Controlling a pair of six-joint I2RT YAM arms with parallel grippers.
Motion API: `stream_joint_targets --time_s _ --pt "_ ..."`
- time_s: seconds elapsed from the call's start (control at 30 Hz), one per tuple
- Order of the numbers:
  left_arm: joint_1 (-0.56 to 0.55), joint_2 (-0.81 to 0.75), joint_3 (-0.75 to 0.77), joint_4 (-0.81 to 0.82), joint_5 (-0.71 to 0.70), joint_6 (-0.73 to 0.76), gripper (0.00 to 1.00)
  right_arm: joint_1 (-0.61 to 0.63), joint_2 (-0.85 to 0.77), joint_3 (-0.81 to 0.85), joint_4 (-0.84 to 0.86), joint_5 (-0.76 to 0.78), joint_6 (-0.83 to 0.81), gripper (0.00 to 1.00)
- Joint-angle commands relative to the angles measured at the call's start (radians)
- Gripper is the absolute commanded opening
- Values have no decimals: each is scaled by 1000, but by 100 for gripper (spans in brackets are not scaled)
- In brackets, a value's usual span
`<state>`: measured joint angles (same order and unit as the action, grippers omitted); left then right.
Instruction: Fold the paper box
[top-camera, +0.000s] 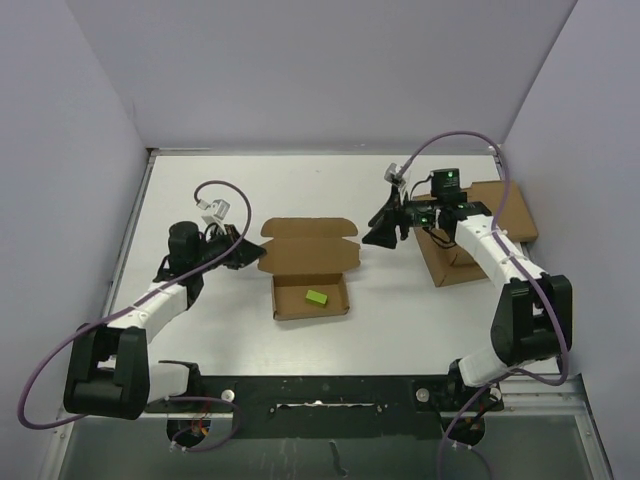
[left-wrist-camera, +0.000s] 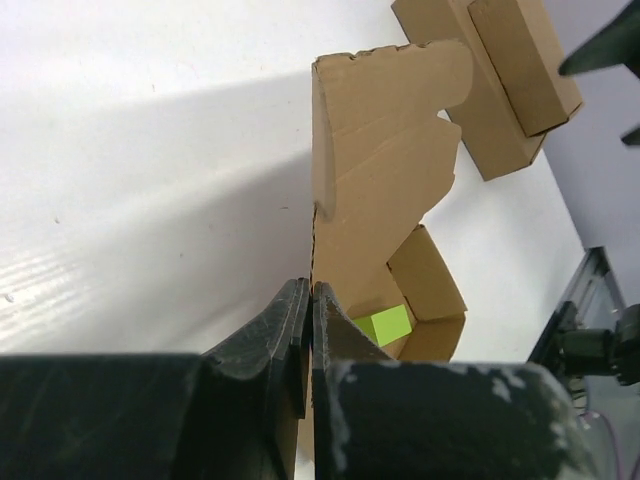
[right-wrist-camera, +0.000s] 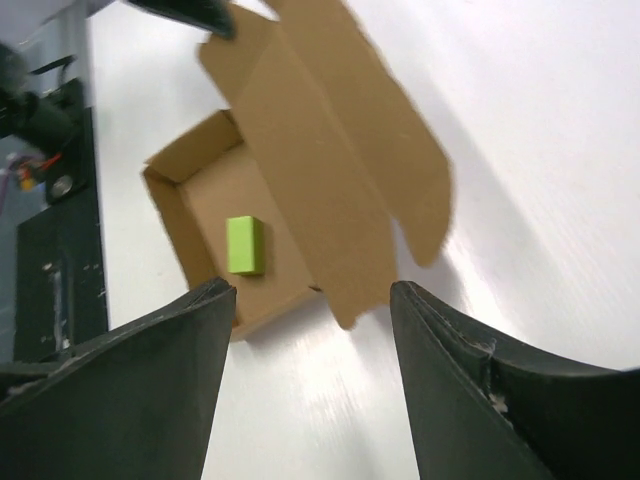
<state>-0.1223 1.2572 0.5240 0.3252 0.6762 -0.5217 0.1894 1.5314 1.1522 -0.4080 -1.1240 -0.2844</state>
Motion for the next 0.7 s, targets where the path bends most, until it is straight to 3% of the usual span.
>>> stream_joint_targets --time_s 0.0,0.17,0.27,0.33,0.4,0.47,0.6,0.67 --pt "0 -16 31 144 54 169 0 -55 -65 15 82 179 100 64" --pt "0 -4 -14 303 70 204 0 -72 -142 43 57 325 -92 73" --pt "0 -19 -35 328 64 226 0 -81 -151 30 109 410 -71 100" --pt "-1 -38 -40 324 60 241 0 -87 -119 51 74 376 -64 98" --pt "-7 -53 -46 317 50 250 0 -95 -71 85 -9 217 -118 98" --pt "-26 -59 -48 305 44 269 0 -79 -59 59 11 111 -104 98" --pt "-69 -62 -39 259 32 312 0 -37 -74 -75 127 78 -87 95" --pt "-77 -64 -42 256 24 318 0 -50 -44 -90 140 62 -70 89"
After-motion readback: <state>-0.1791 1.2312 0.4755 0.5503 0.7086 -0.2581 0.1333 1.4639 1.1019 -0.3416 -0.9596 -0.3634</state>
